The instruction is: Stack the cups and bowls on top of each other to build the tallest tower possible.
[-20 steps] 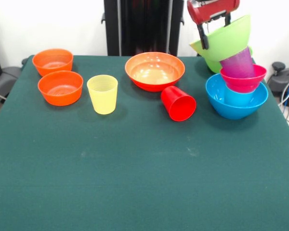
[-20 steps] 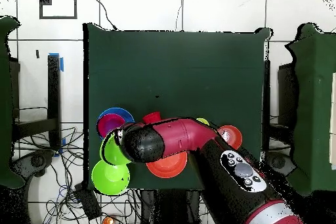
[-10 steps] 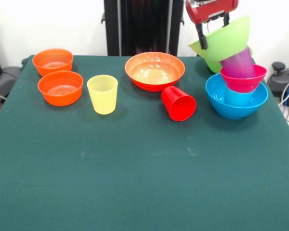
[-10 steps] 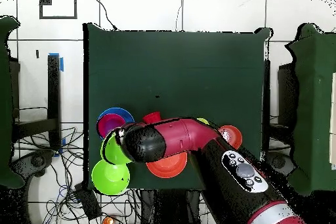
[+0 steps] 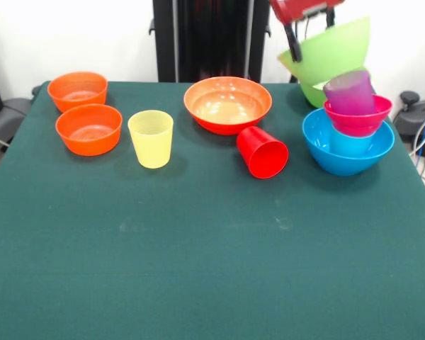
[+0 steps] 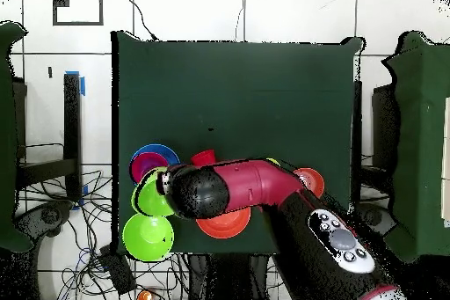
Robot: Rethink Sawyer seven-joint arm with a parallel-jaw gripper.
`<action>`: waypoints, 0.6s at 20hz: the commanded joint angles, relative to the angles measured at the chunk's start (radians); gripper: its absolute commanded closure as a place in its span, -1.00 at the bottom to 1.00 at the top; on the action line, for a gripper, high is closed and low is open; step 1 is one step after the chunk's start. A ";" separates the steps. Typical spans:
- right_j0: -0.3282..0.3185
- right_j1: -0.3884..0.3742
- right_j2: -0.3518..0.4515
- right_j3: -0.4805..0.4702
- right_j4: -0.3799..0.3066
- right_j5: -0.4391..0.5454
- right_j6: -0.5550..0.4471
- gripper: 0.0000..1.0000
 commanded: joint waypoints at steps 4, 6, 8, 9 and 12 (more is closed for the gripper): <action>-0.107 -0.352 0.128 0.071 0.254 0.443 -0.143 -1.00; -0.108 -0.323 0.128 0.056 0.230 0.438 -0.134 -1.00; -0.109 -0.310 0.127 0.042 0.220 0.446 -0.132 -1.00; -0.110 -0.309 0.126 0.033 0.219 0.456 -0.134 -1.00; -0.113 -0.306 0.123 0.016 0.218 0.477 -0.138 -1.00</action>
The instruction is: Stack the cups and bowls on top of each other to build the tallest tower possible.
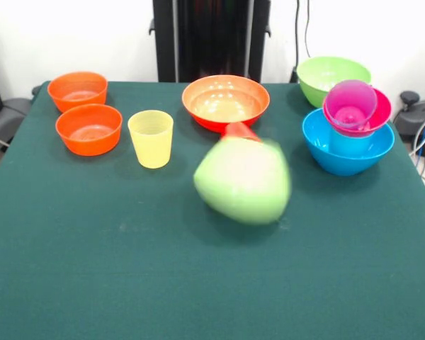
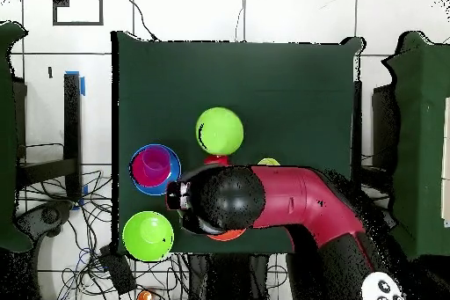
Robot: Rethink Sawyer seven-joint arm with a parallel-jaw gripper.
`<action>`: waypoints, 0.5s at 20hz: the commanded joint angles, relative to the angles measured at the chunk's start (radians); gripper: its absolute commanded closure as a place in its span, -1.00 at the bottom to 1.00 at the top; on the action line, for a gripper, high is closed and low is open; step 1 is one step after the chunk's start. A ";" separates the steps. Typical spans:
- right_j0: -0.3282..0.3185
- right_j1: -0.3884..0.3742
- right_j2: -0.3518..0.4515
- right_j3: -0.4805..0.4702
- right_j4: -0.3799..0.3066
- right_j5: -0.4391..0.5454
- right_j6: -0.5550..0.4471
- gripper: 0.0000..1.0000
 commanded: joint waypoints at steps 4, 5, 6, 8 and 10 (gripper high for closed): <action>0.016 0.028 0.053 -0.017 -0.017 0.076 -0.125 -1.00; 0.018 0.034 0.053 -0.023 -0.020 0.076 -0.123 -1.00; 0.017 0.032 0.055 -0.025 -0.018 0.079 -0.124 -1.00; 0.015 0.031 0.057 -0.026 -0.017 0.081 -0.125 -1.00; 0.015 0.034 0.058 -0.025 -0.019 0.076 -0.124 -1.00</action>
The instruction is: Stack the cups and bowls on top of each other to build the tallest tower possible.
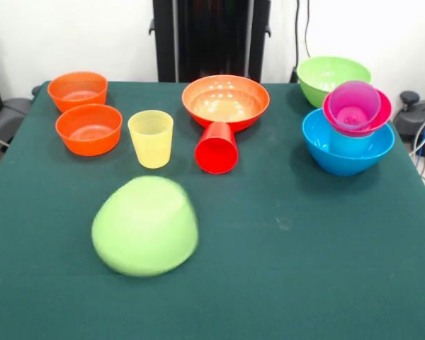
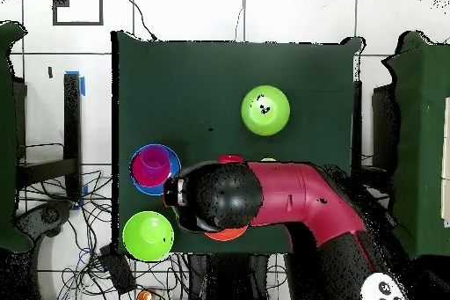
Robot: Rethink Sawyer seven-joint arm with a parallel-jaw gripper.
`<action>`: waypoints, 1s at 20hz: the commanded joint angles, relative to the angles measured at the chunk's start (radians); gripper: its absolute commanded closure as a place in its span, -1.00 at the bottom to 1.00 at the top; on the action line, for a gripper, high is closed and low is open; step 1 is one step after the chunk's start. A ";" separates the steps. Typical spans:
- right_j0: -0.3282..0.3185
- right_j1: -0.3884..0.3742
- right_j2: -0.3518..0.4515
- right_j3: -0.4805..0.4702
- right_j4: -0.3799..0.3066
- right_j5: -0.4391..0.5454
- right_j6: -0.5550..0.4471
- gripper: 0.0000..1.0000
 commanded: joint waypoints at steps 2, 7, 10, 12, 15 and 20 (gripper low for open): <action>0.016 0.054 0.042 0.006 -0.024 0.047 -0.121 -1.00; 0.020 0.072 0.037 0.004 -0.036 0.027 -0.113 -1.00; 0.030 0.099 0.025 -0.011 -0.062 0.013 -0.101 -1.00; 0.037 0.112 0.017 -0.021 -0.075 0.009 -0.092 -1.00; 0.069 0.135 -0.011 -0.033 -0.120 -0.027 -0.046 -1.00; 0.211 0.255 -0.149 -0.040 -0.289 -0.231 0.136 -1.00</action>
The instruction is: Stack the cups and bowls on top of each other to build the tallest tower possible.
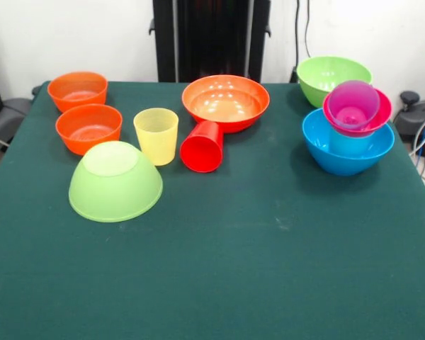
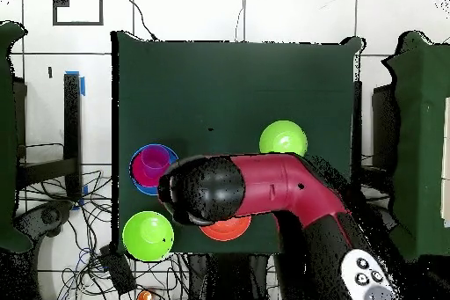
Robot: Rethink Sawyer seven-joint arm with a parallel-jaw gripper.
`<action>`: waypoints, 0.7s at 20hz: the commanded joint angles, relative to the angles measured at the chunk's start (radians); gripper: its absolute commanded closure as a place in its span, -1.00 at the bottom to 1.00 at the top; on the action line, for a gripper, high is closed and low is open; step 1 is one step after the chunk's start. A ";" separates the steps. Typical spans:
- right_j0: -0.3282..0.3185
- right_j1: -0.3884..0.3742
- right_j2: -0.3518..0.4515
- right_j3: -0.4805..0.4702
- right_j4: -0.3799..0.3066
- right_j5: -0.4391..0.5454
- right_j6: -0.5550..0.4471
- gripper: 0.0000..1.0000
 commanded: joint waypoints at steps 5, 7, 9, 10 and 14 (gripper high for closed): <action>0.276 0.272 -0.262 0.027 -0.326 -0.396 0.254 -1.00; 0.336 0.312 -0.332 0.029 -0.367 -0.479 0.290 -1.00; 0.411 0.376 -0.421 0.026 -0.416 -0.585 0.330 -1.00; 0.437 0.401 -0.454 0.021 -0.424 -0.615 0.336 -1.00; 0.559 0.487 -0.596 0.005 -0.449 -0.754 0.372 -1.00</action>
